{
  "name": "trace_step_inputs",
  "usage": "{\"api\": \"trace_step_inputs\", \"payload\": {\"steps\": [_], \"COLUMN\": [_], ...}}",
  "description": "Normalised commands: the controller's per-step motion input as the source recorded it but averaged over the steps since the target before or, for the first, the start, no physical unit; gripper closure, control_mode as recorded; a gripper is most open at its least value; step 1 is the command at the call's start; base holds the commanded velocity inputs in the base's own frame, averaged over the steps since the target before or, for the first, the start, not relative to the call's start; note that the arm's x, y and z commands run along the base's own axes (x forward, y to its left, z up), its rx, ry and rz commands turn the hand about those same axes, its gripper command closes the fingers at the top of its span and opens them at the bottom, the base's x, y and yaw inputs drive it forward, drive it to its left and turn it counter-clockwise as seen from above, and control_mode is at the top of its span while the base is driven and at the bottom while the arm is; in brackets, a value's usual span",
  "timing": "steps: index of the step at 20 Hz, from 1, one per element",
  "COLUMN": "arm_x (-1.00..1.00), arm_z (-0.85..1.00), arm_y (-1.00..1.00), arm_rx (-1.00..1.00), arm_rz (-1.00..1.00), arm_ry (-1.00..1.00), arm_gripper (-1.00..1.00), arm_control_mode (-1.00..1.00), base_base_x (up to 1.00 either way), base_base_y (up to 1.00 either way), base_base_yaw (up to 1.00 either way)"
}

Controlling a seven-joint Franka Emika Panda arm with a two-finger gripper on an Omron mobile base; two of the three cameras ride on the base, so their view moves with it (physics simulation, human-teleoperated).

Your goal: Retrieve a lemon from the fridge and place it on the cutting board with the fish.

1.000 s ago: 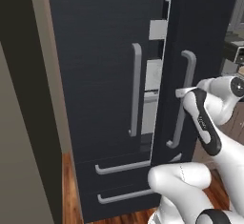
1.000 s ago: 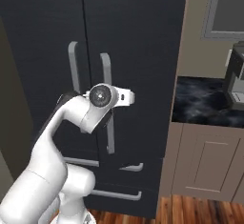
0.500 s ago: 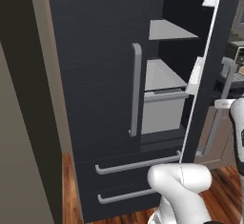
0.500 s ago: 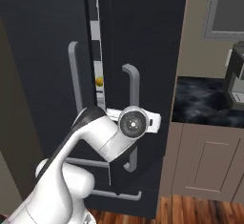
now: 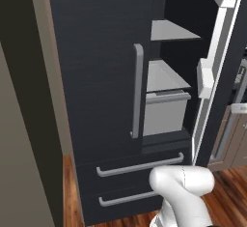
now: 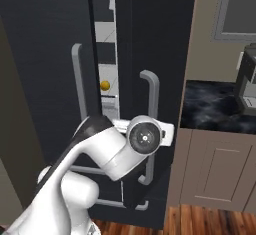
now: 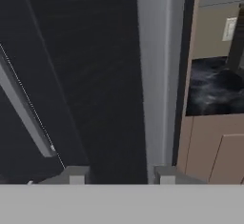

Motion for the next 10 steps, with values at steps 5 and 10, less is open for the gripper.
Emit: {"api": "trace_step_inputs", "payload": {"steps": [5,10], "arm_x": [-0.4,-0.66], "arm_z": [0.46,0.31], "arm_y": [0.15,0.52], "arm_rx": [-0.18,-0.35], "arm_rz": [-0.03,-0.14], "arm_ry": [0.0,0.01], "arm_gripper": [-1.0,-1.0], "arm_control_mode": [-1.0,-1.0], "base_base_x": [0.0,0.0], "base_base_y": [0.0,0.0], "base_base_yaw": [0.0,0.0]}}
